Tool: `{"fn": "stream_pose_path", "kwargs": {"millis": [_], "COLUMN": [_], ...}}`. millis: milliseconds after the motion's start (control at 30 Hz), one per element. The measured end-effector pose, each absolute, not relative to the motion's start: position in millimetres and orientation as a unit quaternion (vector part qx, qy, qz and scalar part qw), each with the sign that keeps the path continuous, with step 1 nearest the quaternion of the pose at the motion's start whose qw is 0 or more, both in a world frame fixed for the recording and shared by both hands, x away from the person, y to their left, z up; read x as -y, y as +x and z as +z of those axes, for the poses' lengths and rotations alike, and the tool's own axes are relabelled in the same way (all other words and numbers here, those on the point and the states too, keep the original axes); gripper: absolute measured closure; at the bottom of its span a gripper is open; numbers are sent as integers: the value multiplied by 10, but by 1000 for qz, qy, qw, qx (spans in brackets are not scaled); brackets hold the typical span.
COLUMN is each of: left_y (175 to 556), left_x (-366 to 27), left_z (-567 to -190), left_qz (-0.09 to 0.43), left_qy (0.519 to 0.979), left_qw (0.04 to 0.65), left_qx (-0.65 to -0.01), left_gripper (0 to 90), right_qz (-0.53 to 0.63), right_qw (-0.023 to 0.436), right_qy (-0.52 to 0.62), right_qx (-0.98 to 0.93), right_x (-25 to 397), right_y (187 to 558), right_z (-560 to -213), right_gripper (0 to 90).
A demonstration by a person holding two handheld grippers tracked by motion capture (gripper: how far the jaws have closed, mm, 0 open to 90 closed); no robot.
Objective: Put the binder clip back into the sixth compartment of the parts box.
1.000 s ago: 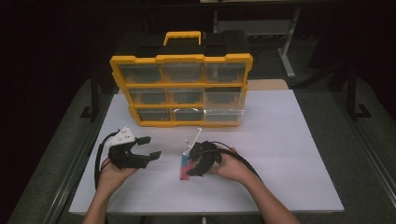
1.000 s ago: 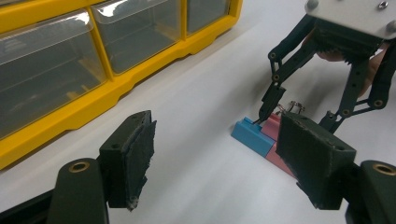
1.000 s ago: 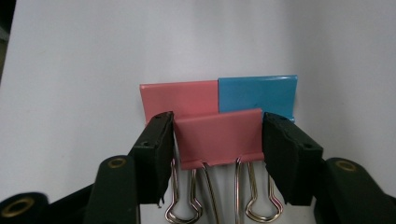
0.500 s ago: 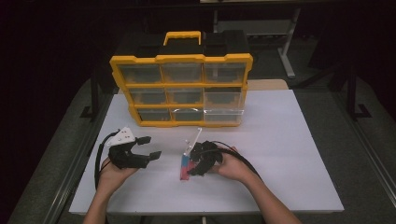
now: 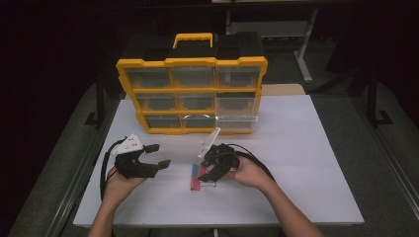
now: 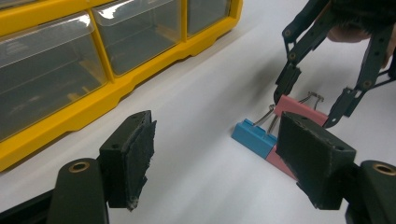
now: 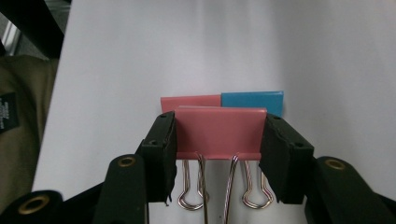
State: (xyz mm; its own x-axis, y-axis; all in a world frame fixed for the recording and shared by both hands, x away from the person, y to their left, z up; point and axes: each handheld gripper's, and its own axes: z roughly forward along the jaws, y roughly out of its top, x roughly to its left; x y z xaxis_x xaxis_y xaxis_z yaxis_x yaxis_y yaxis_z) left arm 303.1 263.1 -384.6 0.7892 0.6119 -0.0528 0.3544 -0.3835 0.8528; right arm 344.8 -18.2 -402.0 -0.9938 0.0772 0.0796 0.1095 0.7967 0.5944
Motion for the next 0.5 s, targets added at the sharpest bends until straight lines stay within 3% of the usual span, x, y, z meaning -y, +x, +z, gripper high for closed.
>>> {"fn": "stream_pose_path", "kwargs": {"millis": [500], "left_y": [3033], "left_x": [-2635], "left_z": [-3843], "left_qz": [141], "left_qy": [822], "left_qw": [469], "left_qx": [-292], "left_gripper": [274], "right_qz": [-354], "right_qw": [31], "right_qy": [-43], "right_qx": [934], "right_x": [276], "right_y": [3510], "right_z": [-3593], "right_gripper": [485]}}
